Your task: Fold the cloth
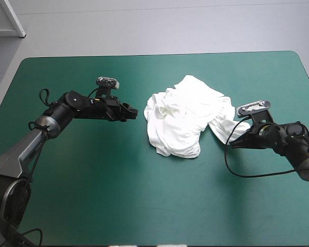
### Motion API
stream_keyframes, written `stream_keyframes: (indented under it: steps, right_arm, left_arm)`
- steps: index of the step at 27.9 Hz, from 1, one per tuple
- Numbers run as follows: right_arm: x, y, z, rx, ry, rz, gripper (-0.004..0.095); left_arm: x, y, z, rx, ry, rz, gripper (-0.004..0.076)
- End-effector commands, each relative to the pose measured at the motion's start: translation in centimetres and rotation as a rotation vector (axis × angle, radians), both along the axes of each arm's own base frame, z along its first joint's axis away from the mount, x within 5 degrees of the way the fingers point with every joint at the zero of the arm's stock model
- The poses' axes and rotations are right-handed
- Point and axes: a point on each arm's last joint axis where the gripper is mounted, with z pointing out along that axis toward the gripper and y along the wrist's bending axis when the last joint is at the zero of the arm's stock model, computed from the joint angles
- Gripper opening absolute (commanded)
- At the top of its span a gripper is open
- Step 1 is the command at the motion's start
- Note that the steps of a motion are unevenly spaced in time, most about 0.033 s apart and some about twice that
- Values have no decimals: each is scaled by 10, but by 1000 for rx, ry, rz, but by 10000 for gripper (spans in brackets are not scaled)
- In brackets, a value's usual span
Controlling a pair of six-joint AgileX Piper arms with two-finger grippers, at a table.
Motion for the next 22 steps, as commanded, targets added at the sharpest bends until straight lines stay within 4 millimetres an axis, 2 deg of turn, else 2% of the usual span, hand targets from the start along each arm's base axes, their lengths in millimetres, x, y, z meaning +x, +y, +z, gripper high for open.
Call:
stream_keyframes:
  steps: [1,3,6,13,22]
  right_arm:
    - [1,-1,17,2,-94,4,-2]
    - [1,-1,17,2,-94,4,-2]
    - [1,-1,17,2,-94,4,-2]
    - [1,-1,17,2,-94,4,-2]
    - [1,-1,17,5,-96,1,-2]
  left_arm:
    - [9,-14,18,-39,-108,10,366]
    - [16,-27,6,-22,-107,-11,396]
    - [22,-38,-4,-15,-92,-31,396]
    - [35,-43,-19,12,-99,-35,396]
    - [54,-70,-37,35,-104,-87,396]
